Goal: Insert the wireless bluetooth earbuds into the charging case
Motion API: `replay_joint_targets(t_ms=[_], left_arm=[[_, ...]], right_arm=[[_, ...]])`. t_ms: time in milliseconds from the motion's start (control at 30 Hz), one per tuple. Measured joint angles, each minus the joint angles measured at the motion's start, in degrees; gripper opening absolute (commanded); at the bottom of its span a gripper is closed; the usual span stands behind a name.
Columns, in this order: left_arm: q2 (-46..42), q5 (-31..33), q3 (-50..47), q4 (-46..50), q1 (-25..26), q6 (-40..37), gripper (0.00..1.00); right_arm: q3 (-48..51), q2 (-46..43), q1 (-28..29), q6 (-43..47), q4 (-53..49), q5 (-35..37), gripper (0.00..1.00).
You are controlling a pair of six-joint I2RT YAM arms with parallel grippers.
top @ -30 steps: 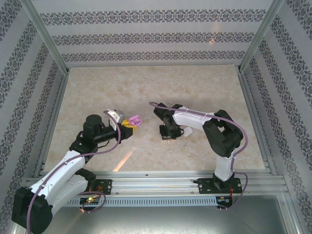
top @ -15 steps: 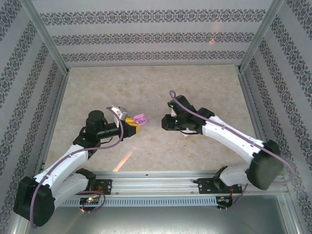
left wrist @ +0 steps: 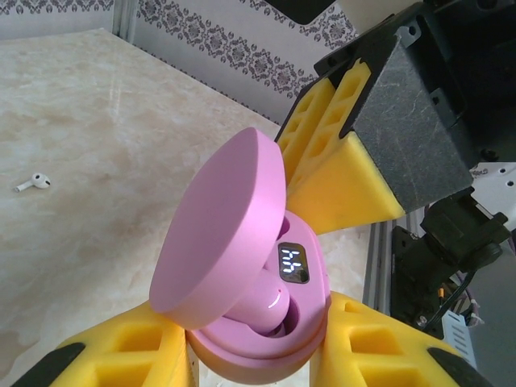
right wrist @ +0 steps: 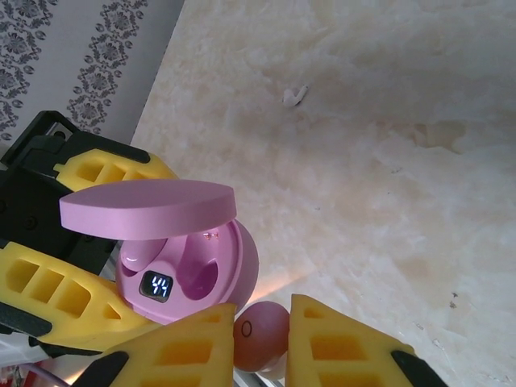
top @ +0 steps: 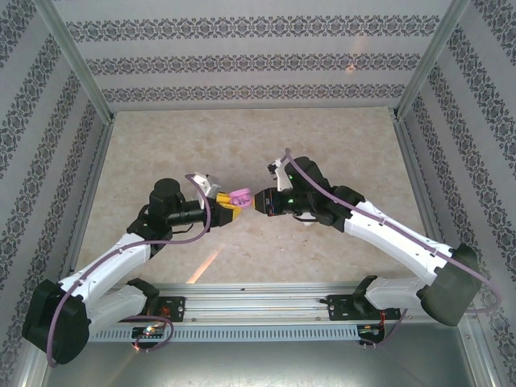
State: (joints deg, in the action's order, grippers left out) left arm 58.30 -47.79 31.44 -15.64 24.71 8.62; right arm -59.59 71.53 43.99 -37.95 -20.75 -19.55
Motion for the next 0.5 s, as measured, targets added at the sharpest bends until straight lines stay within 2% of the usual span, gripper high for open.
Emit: replay_joint_targets(t_ms=[333, 500], left_arm=[[0.0, 0.0, 1.0, 0.2, 0.5, -0.3, 0.05], [0.0, 2.0, 1.6, 1.3, 1.2, -0.9, 0.05]], right_arm=[[-0.6, -1.7, 0.0, 0.4, -0.9, 0.9, 0.15], [-1.1, -3.3, 1.0, 0.8, -1.2, 0.1, 0.15]])
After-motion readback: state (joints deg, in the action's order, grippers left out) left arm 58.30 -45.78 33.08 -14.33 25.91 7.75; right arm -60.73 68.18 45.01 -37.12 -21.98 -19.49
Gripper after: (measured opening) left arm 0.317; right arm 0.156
